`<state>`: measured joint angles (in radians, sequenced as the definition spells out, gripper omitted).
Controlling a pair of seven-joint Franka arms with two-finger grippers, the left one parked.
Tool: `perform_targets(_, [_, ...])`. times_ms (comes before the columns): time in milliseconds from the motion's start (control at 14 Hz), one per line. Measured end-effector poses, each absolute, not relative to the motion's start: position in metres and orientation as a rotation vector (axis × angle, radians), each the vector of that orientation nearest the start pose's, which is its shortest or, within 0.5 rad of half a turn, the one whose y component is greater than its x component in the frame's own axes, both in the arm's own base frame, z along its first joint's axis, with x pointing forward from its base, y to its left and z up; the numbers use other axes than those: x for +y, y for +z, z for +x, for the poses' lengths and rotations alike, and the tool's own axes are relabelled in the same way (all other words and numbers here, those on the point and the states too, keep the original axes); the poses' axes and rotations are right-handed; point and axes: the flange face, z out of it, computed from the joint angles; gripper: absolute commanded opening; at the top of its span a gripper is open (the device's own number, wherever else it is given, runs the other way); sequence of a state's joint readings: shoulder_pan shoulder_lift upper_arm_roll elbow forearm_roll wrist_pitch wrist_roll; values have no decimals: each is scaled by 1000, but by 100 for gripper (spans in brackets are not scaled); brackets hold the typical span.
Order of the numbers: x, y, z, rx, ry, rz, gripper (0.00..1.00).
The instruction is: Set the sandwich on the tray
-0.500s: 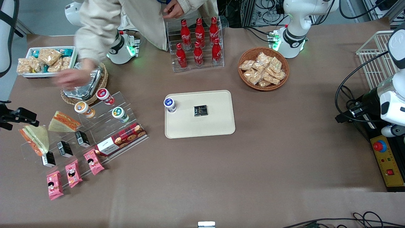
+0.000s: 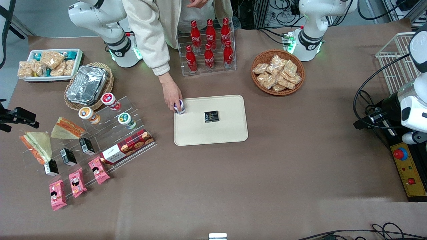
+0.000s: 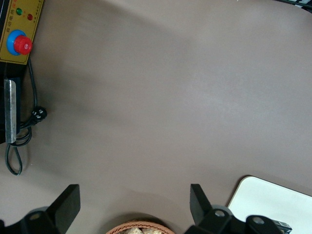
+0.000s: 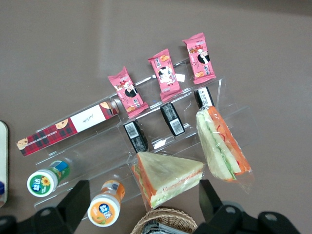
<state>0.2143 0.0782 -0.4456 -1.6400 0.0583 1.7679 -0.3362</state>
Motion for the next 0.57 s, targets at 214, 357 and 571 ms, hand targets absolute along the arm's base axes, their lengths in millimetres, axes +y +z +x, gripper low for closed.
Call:
perform_targets(214, [-123,568,575,-196,-67,-3122,99])
perform_targets(357, [-138,569,568,-282,-49,-3114,99])
perform_targets(571, [-198,573,548,-361,-53,-3114,99])
